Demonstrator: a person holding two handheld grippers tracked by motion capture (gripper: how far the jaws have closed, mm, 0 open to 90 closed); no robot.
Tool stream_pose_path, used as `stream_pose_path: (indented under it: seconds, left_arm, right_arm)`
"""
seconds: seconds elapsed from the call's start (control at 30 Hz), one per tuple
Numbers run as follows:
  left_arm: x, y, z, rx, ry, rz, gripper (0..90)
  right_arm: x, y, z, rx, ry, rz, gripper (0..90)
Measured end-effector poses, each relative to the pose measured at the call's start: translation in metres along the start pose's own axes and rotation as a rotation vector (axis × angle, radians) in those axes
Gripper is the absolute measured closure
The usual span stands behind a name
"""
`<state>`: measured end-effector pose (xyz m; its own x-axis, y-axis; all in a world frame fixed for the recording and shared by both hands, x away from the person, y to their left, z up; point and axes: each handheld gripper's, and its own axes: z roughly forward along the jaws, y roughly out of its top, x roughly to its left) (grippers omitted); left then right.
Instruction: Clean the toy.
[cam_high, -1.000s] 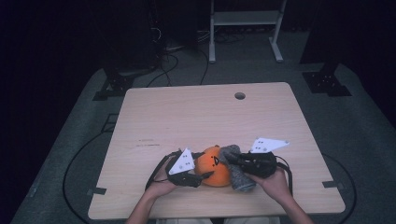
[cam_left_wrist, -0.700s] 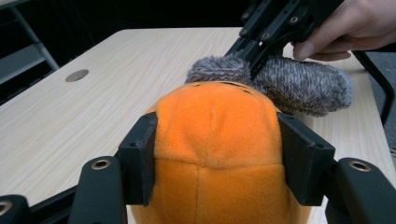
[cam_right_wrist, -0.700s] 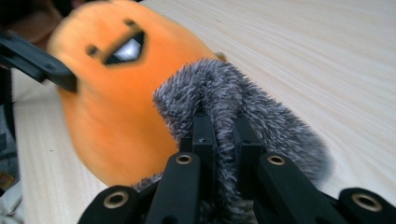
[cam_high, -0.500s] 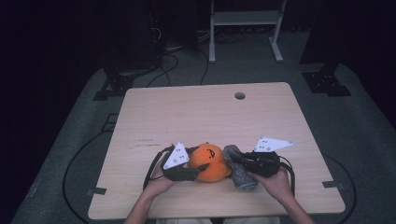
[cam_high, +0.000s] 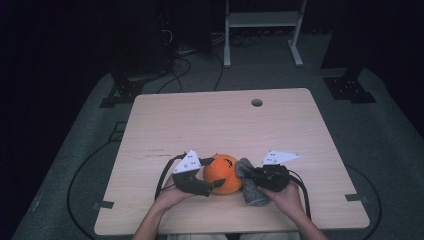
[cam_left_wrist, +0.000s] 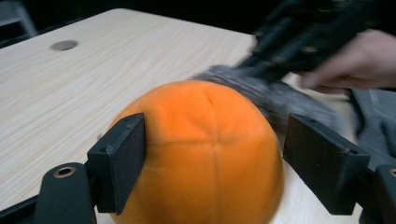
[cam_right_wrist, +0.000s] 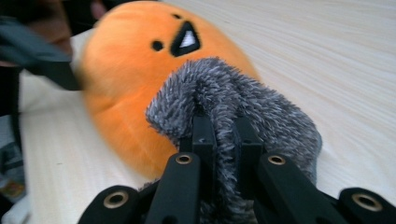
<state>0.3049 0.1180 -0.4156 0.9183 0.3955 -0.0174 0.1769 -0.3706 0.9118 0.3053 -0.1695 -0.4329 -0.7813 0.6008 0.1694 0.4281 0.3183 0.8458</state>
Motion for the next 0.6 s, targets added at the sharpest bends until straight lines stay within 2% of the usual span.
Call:
stream_pose_path:
  seconds: [0.07, 0.1, 0.13, 0.23, 0.3, 0.33, 0.37, 0.4, 0.47, 0.53, 0.57, 0.6]
  left_arm:
    - [0.001, -0.001, -0.003, 0.004, -0.013, 0.028, 21.7]
    - [0.0, -0.002, -0.003, 0.004, 0.049, 0.055, 23.1]
    - [0.0, -0.002, -0.003, 0.004, 0.075, 0.061, 28.0]
    - [-0.002, -0.002, 0.0, -0.001, 0.148, 0.044, 36.5]
    - [-0.002, 0.0, 0.002, -0.011, 0.18, 0.025, 36.6]
    - [-0.002, 0.001, 0.003, -0.022, 0.206, -0.001, 36.6]
    - [-0.002, 0.001, 0.005, -0.03, 0.21, -0.023, 36.5]
    - [-0.002, 0.002, 0.006, -0.035, 0.205, -0.041, 36.0]
    - [-0.004, 0.003, 0.008, -0.034, 0.176, -0.034, 35.0]
    - [-0.008, 0.004, 0.008, -0.022, 0.131, -0.009, 34.2]
    - [-0.009, 0.004, 0.008, -0.008, 0.098, 0.005, 32.9]
    - [-0.01, 0.004, 0.007, -0.002, 0.055, 0.041, 31.9]
  right_arm:
    - [-0.004, -0.001, 0.0, -0.007, -0.017, 0.012, 82.1]
    - [-0.005, -0.002, 0.001, -0.006, -0.021, 0.014, 82.0]
    - [-0.007, -0.003, 0.002, -0.011, -0.019, 0.025, 82.0]
    - [-0.005, 0.0, -0.003, -0.017, -0.039, 0.009, 82.1]
    - [-0.002, 0.004, -0.011, -0.036, -0.024, 0.013, 82.1]
    - [0.0, 0.006, -0.014, -0.047, -0.02, 0.007, 82.1]
    - [0.005, 0.008, -0.019, -0.06, -0.006, 0.002, 82.1]
    - [0.009, 0.009, -0.022, -0.068, 0.007, -0.007, 82.1]
    - [0.014, 0.01, -0.02, -0.075, 0.022, -0.012, 82.1]
    - [0.013, 0.01, -0.013, -0.06, 0.019, -0.011, 82.1]
    - [0.01, 0.009, -0.01, -0.06, 0.022, 0.004, 82.1]
    - [0.007, 0.008, -0.008, -0.061, 0.021, 0.019, 82.1]
